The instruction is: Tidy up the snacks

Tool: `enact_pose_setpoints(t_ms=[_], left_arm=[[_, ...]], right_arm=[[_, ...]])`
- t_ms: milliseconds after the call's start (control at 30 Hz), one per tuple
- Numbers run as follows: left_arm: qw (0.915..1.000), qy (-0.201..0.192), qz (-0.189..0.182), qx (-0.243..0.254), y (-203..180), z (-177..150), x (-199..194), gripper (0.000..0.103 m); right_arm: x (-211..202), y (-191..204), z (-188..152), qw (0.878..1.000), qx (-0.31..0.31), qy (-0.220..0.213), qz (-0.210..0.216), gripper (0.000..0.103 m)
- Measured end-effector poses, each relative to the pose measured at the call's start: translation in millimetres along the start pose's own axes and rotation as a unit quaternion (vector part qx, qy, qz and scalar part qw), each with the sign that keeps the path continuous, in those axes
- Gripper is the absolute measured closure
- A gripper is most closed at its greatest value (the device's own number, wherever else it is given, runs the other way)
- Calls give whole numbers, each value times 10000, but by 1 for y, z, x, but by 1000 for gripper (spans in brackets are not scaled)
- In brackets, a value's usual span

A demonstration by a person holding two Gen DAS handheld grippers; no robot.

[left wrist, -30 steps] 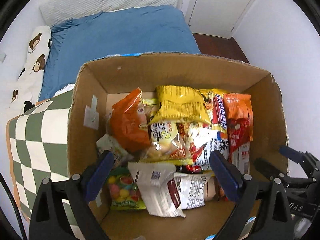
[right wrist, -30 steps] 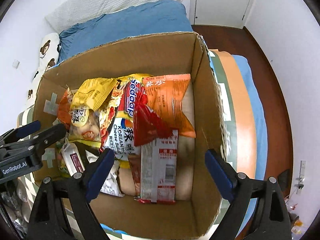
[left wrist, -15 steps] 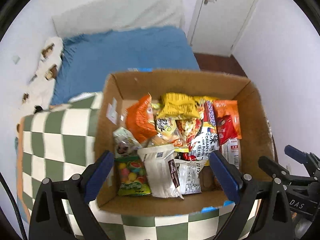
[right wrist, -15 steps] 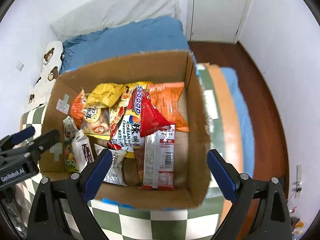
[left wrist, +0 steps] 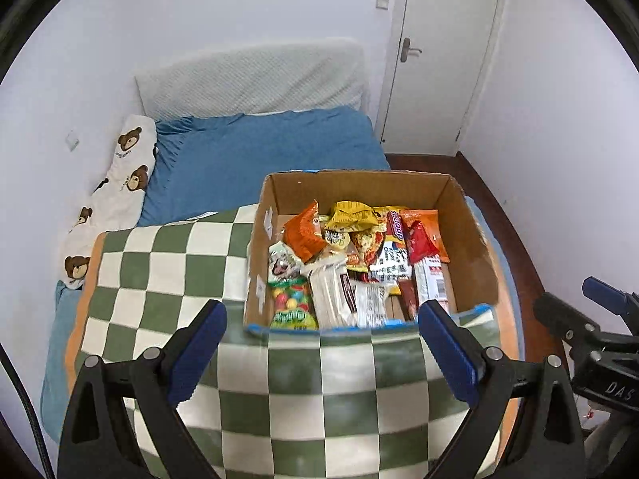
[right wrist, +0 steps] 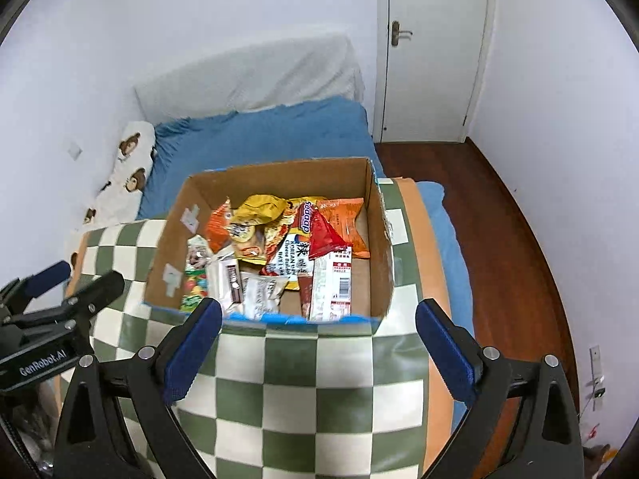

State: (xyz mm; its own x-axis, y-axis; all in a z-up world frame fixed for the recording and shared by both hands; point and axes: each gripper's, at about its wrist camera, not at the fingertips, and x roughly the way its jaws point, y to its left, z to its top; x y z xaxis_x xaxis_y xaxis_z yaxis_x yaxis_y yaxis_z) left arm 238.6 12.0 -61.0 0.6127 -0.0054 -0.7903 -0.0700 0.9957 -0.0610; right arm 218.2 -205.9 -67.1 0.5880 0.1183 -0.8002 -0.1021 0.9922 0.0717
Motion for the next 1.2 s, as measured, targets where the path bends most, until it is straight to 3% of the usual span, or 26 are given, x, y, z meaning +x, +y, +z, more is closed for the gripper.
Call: enact_pose_setpoints(t_ms=[367,633,900,1200], left_arm=[[9990,-417,127,-116,9,-40,-81,5],[9986,-491,198,-42,9,-60,-121,5],[9974,-683,216,59,6,-65,-142,5],[9974,-686,219,22,2,-65,-134,5]], right_arm=[[-107,18,-44,9977,-159,-646,90,3],[-158,31,-67,9948,-384,-946,0,3],[-174,37,-74,9938,-445,-1024,8,3],[-171,33,-72,9936,-409,-1056,-65,0]])
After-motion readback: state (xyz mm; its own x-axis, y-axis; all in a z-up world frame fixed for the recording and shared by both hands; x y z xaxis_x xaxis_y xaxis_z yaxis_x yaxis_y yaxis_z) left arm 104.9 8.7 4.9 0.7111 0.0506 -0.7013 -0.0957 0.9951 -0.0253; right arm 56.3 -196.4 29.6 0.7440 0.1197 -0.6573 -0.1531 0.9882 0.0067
